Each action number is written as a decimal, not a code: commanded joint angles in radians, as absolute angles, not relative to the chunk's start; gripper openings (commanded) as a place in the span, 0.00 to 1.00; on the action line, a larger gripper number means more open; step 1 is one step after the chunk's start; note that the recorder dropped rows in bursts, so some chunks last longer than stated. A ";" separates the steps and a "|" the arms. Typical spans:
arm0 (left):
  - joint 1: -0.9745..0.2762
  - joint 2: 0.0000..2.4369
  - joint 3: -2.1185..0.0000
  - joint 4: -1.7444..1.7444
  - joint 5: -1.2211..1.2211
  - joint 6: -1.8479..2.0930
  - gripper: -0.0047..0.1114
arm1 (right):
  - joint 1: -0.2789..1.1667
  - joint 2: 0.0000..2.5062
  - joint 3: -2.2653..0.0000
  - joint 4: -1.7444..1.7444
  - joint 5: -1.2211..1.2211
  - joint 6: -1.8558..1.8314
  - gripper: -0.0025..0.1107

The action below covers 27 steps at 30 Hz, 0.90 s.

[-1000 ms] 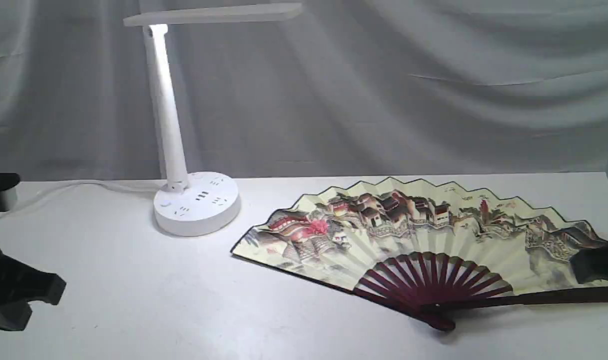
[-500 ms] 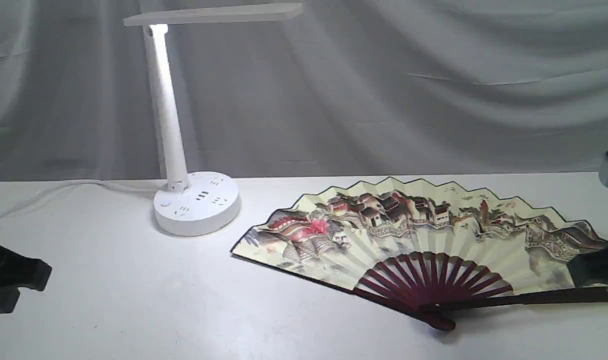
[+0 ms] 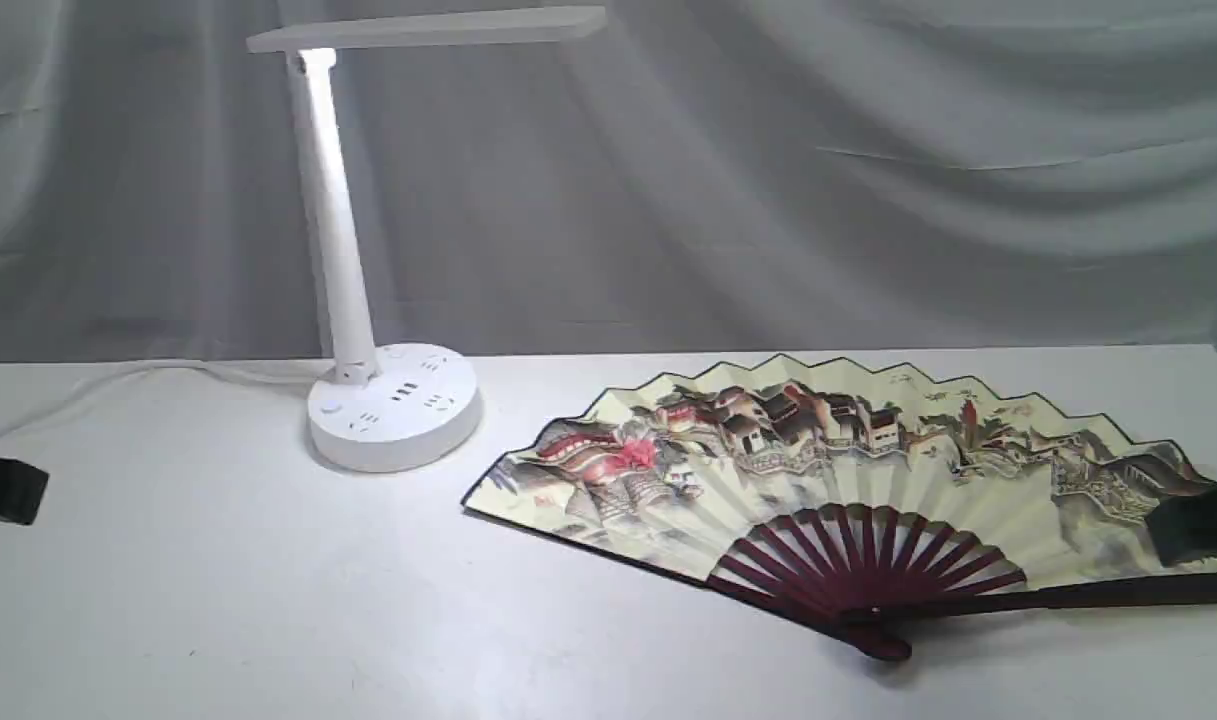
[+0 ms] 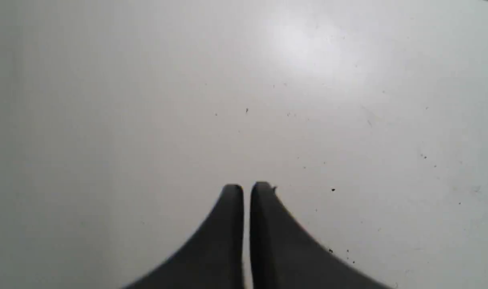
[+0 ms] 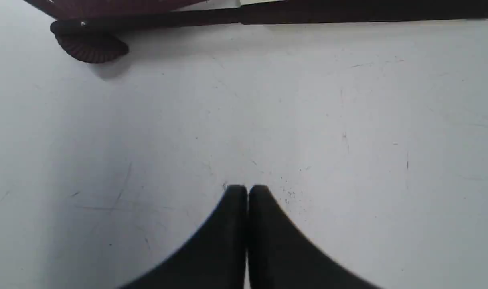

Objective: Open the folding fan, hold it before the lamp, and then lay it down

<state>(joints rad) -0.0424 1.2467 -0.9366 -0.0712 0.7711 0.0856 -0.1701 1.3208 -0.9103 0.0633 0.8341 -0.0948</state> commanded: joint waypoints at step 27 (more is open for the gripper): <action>-0.040 0.616 -0.936 -0.095 0.759 0.080 0.04 | -0.171 0.561 -0.874 0.044 0.829 -0.067 0.02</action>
